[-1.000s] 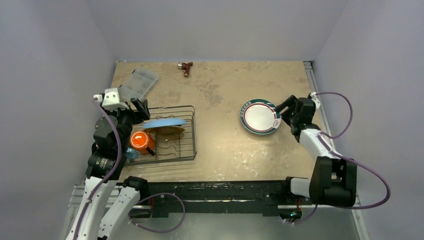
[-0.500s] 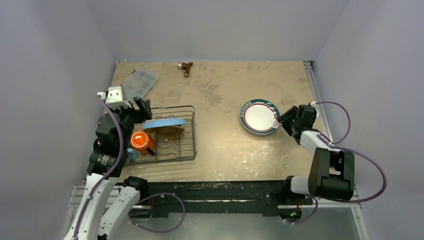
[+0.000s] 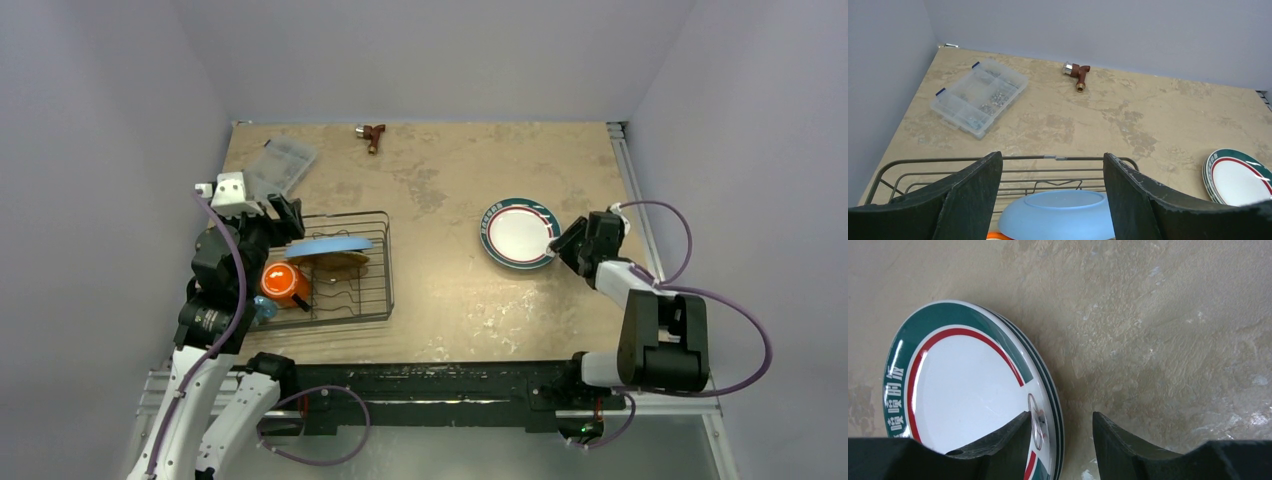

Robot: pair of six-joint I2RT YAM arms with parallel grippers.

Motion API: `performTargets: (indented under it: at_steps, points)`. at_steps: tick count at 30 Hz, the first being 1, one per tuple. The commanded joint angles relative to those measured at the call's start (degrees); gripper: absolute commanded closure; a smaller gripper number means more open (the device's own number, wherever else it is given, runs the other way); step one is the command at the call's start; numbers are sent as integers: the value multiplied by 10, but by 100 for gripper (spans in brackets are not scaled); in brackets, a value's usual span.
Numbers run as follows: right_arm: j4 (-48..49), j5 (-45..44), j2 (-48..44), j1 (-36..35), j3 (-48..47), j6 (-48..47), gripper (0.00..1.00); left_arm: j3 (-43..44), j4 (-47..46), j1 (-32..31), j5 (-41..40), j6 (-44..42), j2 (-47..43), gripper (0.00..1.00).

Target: Load the mixed dishes into the dish rack

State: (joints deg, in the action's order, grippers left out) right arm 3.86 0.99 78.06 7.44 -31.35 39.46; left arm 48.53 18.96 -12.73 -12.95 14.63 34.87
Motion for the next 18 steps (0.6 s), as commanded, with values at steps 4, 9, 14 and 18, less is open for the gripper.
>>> performTargets:
  at_steps: [4,9,14,18]
  points:
    - [4,-24,23,-25,-14,-26,54,26,-9,5,8,11,3,28]
    - [0,-37,16,-25,-10,-17,64,26,-8,5,6,11,3,28]
    - [-9,-58,-12,-26,-5,-19,85,27,-7,5,8,11,3,28]
    - [-29,-79,-37,-27,-10,-24,97,27,-6,5,9,12,4,28]
